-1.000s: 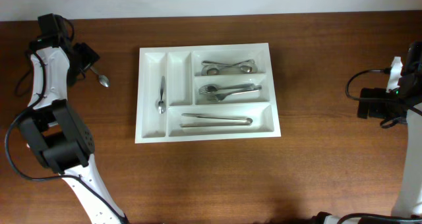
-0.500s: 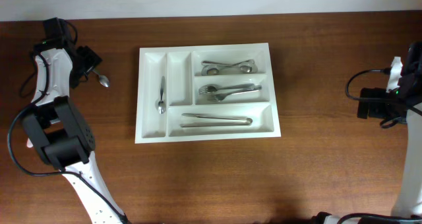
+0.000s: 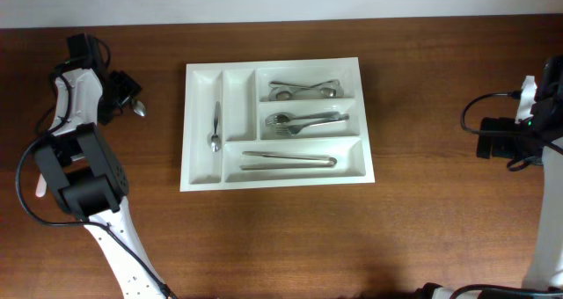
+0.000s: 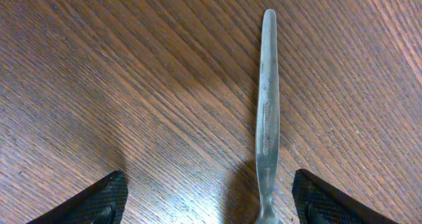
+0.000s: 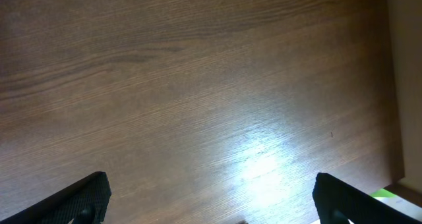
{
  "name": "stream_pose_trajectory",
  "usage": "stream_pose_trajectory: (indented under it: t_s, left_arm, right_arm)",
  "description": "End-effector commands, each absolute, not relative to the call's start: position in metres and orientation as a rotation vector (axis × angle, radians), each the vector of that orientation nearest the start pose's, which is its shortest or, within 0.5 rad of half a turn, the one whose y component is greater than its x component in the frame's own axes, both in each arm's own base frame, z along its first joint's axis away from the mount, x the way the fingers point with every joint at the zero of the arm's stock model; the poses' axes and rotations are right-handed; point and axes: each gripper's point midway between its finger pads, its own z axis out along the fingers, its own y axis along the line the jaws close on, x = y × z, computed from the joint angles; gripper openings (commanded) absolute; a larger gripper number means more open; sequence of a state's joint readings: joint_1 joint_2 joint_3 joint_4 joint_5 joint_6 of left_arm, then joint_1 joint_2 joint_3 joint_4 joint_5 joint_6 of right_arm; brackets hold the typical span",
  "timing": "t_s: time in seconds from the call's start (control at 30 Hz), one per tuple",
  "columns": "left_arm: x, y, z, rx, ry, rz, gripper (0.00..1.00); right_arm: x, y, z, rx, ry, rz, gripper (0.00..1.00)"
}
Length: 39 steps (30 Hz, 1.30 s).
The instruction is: Pack container
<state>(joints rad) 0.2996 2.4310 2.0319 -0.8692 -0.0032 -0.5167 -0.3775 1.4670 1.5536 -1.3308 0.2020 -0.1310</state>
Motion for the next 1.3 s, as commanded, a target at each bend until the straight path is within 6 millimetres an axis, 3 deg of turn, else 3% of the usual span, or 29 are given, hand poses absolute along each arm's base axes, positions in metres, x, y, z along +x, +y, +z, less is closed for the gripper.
stream_pose_trajectory:
  t_s: [0.0, 0.3, 0.5, 0.7, 0.77, 0.9, 1.0, 1.27]
  left_arm:
    - [0.522, 0.161, 0.013, -1.111, 2.602, -0.053, 0.82]
    - [0.518, 0.158, 0.012, -1.085, 2.637, -0.062, 0.82]
    - [0.533, 0.143, 0.018, -0.998, 2.626, -0.137, 0.83]
    - [0.562, 0.137, 0.047, -0.926, 2.538, -0.156, 0.82]
    - [0.570, 0.139, 0.059, -0.910, 2.507, -0.168, 0.73]
    - [0.585, 0.139, 0.084, -0.876, 2.444, -0.198, 0.23]
    - [0.597, 0.131, 0.095, -0.838, 2.405, -0.283, 0.03]
    - [0.609, 0.118, 0.101, -0.840, 2.361, -0.341, 0.02]
  right_arm:
    - [0.271, -0.149, 0.234, 0.421, 2.800, -0.423, 0.99]
    - [0.271, -0.149, 0.234, 0.421, 2.800, -0.423, 0.99]
    - [0.271, -0.149, 0.234, 0.420, 2.800, -0.423, 0.99]
    - [0.271, -0.149, 0.234, 0.421, 2.800, -0.423, 0.99]
    - [0.271, -0.149, 0.234, 0.420, 2.800, -0.423, 0.99]
    - [0.271, -0.149, 0.234, 0.420, 2.800, -0.423, 0.99]
    - [0.271, -0.149, 0.234, 0.420, 2.800, -0.423, 0.99]
    - [0.271, -0.149, 0.234, 0.420, 2.800, -0.423, 0.99]
